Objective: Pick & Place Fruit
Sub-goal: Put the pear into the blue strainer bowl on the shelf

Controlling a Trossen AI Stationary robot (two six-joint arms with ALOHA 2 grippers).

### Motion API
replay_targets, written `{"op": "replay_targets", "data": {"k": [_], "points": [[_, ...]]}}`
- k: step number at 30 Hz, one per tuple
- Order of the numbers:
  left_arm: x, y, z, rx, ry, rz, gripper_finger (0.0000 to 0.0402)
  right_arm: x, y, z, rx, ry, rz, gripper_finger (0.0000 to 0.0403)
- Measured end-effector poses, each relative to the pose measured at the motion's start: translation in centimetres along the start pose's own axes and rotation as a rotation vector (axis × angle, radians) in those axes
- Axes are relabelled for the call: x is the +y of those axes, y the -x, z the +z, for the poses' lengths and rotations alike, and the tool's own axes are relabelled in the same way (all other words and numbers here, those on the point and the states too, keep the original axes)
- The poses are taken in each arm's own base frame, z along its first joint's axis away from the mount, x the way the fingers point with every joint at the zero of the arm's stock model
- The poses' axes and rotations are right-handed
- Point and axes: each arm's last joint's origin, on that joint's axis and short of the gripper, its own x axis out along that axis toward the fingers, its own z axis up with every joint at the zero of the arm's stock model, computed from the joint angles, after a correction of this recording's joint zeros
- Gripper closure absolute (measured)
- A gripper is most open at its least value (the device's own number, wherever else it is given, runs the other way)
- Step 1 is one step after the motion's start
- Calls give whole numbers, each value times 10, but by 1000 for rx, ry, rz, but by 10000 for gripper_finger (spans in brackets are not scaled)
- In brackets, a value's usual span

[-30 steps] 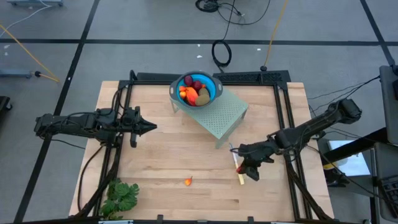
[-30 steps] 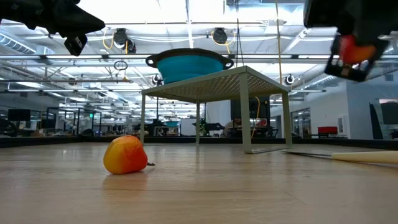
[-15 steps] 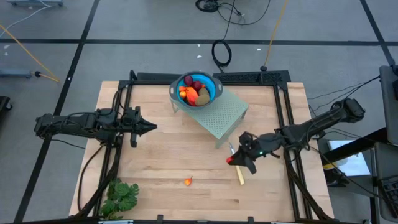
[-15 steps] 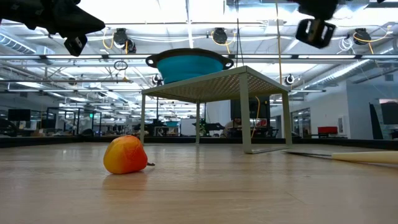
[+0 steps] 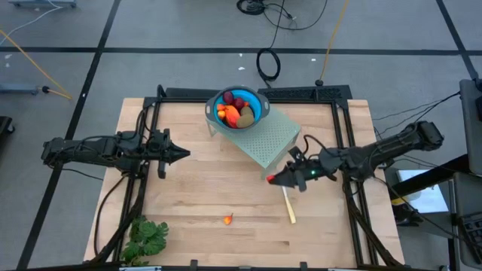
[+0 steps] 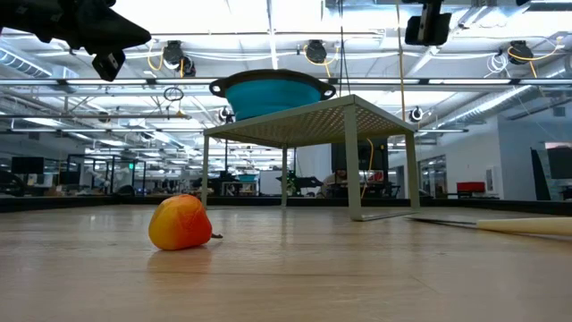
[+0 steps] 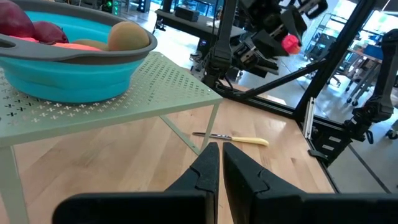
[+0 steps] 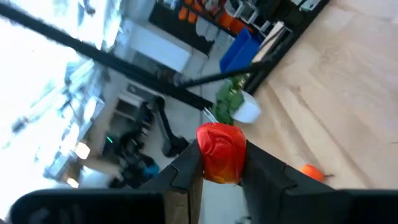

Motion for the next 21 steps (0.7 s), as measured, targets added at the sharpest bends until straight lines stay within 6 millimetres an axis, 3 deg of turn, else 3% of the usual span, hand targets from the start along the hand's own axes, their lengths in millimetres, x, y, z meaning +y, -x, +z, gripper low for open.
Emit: {"op": "replay_targets", "data": {"k": [12, 21], "points": [[0, 0, 0, 0, -4, 0, 382, -3, 1, 17, -62, -300, 36, 319], [0, 0, -1, 6, -3, 2, 382, 0, 2, 27, -62, -333, 115, 319]]}}
